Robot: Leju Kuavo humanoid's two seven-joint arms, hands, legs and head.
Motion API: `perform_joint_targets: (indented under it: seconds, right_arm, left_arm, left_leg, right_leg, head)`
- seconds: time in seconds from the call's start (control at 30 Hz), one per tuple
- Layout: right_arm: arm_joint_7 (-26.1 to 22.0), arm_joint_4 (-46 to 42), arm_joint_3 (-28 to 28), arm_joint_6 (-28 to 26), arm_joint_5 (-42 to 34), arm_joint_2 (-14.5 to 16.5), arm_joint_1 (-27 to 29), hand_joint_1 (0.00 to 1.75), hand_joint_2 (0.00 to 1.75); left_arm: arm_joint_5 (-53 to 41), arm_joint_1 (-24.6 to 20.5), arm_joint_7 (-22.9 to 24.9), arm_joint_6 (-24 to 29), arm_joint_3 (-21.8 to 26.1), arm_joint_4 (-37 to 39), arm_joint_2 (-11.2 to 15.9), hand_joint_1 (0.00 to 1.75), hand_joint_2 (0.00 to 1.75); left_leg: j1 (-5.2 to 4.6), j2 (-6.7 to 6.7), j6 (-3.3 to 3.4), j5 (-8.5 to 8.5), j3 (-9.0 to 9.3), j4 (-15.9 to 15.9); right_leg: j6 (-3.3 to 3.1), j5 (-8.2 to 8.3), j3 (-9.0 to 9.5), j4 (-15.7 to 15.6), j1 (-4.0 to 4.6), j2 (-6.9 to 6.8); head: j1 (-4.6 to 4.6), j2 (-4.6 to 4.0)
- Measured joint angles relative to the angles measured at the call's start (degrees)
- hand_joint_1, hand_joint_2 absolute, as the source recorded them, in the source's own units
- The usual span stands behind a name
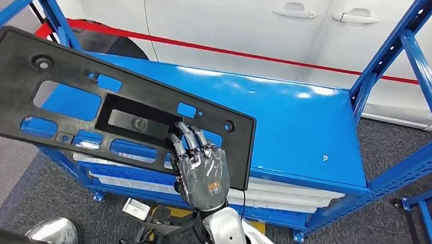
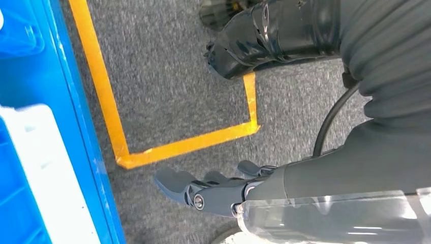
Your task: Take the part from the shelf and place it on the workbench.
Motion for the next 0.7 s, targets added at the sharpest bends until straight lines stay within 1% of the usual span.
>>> perform_joint_targets:
  seconds: [0.07, 0.1, 0.13, 0.17, 0.2, 0.23, 0.27, 0.3, 0.33, 0.37, 0.43, 0.47, 0.5, 0.53, 0.57, 0.6, 0.63, 0.67, 0.7]
  right_arm:
    - [-0.70, -0.04, -0.24, -0.49, 0.01, -0.29, 0.26, 1.75, 1.75]
    - [-1.69, -0.36, -0.71, -0.92, 0.01, -0.76, 0.92, 1.75, 1.75]
    - [-3.05, -1.01, -1.58, -1.39, 0.01, -1.50, 1.94, 1.75, 1.75]
    - [-4.36, -1.89, -2.74, -1.76, 0.01, -2.40, 3.13, 1.75, 1.75]
    - [-5.32, -2.89, -4.02, -1.94, 0.01, -3.27, 4.25, 1.75, 1.75]
    - [-5.87, -3.89, -5.27, -1.99, 0.00, -4.05, 5.14, 1.75, 1.75]
    - [-6.04, -4.72, -6.33, -1.98, -0.01, -4.65, 5.76, 1.75, 1.75]
    - [-6.09, -5.46, -7.17, -1.93, -0.01, -5.16, 6.16, 1.75, 1.75]
    - [-6.08, -6.10, -7.77, -1.87, -0.02, -5.59, 6.43, 1.75, 1.75]
    - [-6.04, -6.62, -8.13, -1.81, -0.02, -5.91, 6.58, 1.75, 1.75]
    - [-5.81, -7.48, -8.43, -1.68, -0.02, -6.40, 6.77, 1.75, 1.75]
    - [-5.63, -7.86, -8.51, -1.57, -0.02, -6.65, 6.85, 1.75, 1.75]
    - [-5.36, -8.27, -8.60, -1.36, -0.02, -6.97, 6.92, 1.75, 1.75]
    - [-5.03, -8.70, -8.68, -1.04, -0.02, -7.34, 7.01, 1.75, 1.75]
    - [-4.71, -9.16, -8.70, -0.69, -0.02, -7.74, 7.15, 1.75, 1.75]
    - [-4.43, -9.62, -8.72, -0.31, -0.02, -8.19, 7.36, 1.75, 1.75]
    - [-4.25, -10.02, -8.73, -0.05, -0.02, -8.60, 7.64, 1.75, 1.75]
    - [-4.19, -10.38, -8.74, 0.13, -0.02, -8.93, 7.94, 1.75, 1.75]
    - [-4.22, -10.70, -8.74, 0.31, -0.02, -9.15, 8.16, 1.75, 1.75]
  left_arm:
    - [1.86, 1.46, -1.79, -1.17, 0.68, -0.44, 1.14, 0.00, 1.75]
    - [3.60, 3.11, -4.01, -3.33, 1.32, -1.19, 2.49, 0.00, 1.75]
    - [5.43, 5.38, -6.57, -6.18, 2.08, -2.19, 4.42, 0.00, 1.75]
    - [6.84, 7.67, -8.93, -9.14, 2.83, -3.36, 6.41, 0.00, 1.75]
    - [7.59, 10.01, -10.54, -11.51, 3.44, -4.33, 8.24, 0.00, 1.75]
    - [7.89, 12.01, -11.24, -12.77, 3.87, -5.17, 9.96, 0.00, 1.75]
    - [8.00, 13.37, -11.46, -13.24, 4.15, -5.89, 11.32, 0.00, 1.75]
    - [8.03, 14.27, -11.40, -13.27, 4.31, -6.48, 12.40, 0.00, 1.75]
    - [8.00, 14.66, -11.17, -13.08, 4.38, -7.00, 13.20, 0.00, 1.75]
    - [7.88, 14.81, -10.88, -12.82, 4.42, -7.35, 13.58, 0.00, 1.75]
    - [7.55, 15.10, -10.37, -12.49, 4.52, -7.79, 13.79, 0.00, 1.75]
    - [7.39, 15.26, -10.25, -12.49, 4.61, -7.93, 13.81, 0.00, 1.75]
    - [7.25, 15.35, -10.20, -12.63, 4.69, -8.06, 13.82, 0.00, 1.75]
    - [7.13, 15.45, -10.19, -12.95, 4.79, -8.16, 13.85, 0.00, 1.75]
    - [7.07, 15.56, -10.25, -13.38, 4.90, -8.28, 14.00, 0.00, 1.75]
    - [7.06, 15.69, -10.46, -13.89, 5.02, -8.40, 14.15, 0.00, 1.75]
    - [7.07, 15.84, -10.76, -14.34, 5.14, -8.51, 14.34, 0.00, 1.75]
    - [7.09, 15.99, -11.08, -14.62, 5.25, -8.59, 14.52, 0.00, 1.75]
    - [7.08, 16.08, -11.35, -14.70, 5.31, -8.66, 14.58, 0.00, 1.75]
  left_leg:
    - [0.21, 0.02, -0.64, -3.53, -3.16, 7.09]
    - [0.34, 0.03, -0.86, -4.69, -4.58, 10.33]
    - [0.46, 0.04, -1.01, -4.93, -5.27, 11.99]
    - [0.58, 0.06, -1.07, -4.13, -4.93, 11.48]
    - [0.67, 0.07, -1.03, -2.38, -3.58, 8.75]
    - [0.69, 0.08, -0.85, -0.43, -1.75, 4.68]
    - [0.55, 0.06, -0.58, 0.96, 0.00, 0.97]
    - [0.37, -0.02, -0.26, 1.87, 1.18, -1.80]
    - [0.14, -0.16, 0.04, 2.12, 1.71, -3.22]
    - [-0.07, -0.32, 0.28, 2.05, 1.80, -3.46]
    - [0.06, -0.43, 0.85, 2.39, 1.84, -3.88]
    - [0.20, -0.35, 1.19, 2.55, 1.93, -4.10]
    - [0.34, -0.25, 1.53, 2.73, 1.98, -4.31]
    - [0.36, -0.16, 1.77, 2.83, 1.96, -4.39]
    - [0.31, -0.14, 1.94, 2.88, 1.86, -4.39]
    - [0.26, -0.12, 2.03, 2.91, 1.74, -4.33]
    - [0.22, -0.13, 2.07, 2.94, 1.63, -4.24]
    - [0.19, -0.13, 2.09, 2.95, 1.53, -4.11]
    - [0.17, -0.15, 2.08, 2.94, 1.45, -3.96]
  right_leg:
    - [-0.24, 0.02, 0.01, -0.04, -0.07, -0.08]
    - [-0.32, -0.03, 0.07, -0.04, -0.08, -0.06]
    - [-0.40, -0.10, 0.17, -0.02, -0.08, 0.09]
    - [-0.47, -0.21, 0.29, 0.01, -0.08, 0.35]
    - [-0.47, -0.33, 0.39, 0.08, -0.08, 0.69]
    - [-0.37, -0.45, 0.44, 0.18, -0.08, 1.01]
    - [-0.18, -0.58, 0.39, 0.29, -0.01, 1.12]
    - [0.09, -0.67, 0.27, 0.38, 0.03, 1.06]
    - [0.37, -0.72, 0.18, 0.42, 0.05, 0.85]
    - [0.68, -0.71, 0.14, 0.39, 0.05, 0.62]
    - [1.31, -0.84, 0.26, 0.47, 0.02, 0.44]
    - [1.59, -1.44, 0.07, 1.09, 0.03, 0.39]
    - [1.83, -2.78, -0.65, 2.88, 0.06, 0.34]
    - [2.00, -4.66, -1.87, 5.75, 0.01, 0.27]
    - [2.12, -6.76, -3.54, 9.54, 0.04, 0.22]
    - [2.20, -8.44, -5.14, 13.26, 0.05, 0.20]
    - [2.23, -9.11, -6.08, 15.58, 0.06, 0.20]
    - [2.17, -8.67, -6.02, 15.86, 0.07, 0.20]
    - [2.03, -7.23, -4.78, 13.76, 0.08, 0.19]
  head:
    - [-0.06, 0.00]
    - [-0.04, 0.00]
    - [-0.03, 0.00]
    - [-0.03, 0.00]
    - [-0.06, 0.00]
    - [-0.08, 0.00]
    - [-0.09, 0.00]
    - [-0.10, 0.00]
    - [-0.08, 0.00]
    - [-0.07, 0.00]
    - [-0.05, 0.00]
    - [-0.02, 0.00]
    - [0.01, 0.00]
    - [0.03, 0.00]
    - [0.06, 0.00]
    - [0.05, 0.00]
    - [0.06, 0.00]
    - [0.06, 0.00]
    - [0.05, 0.00]
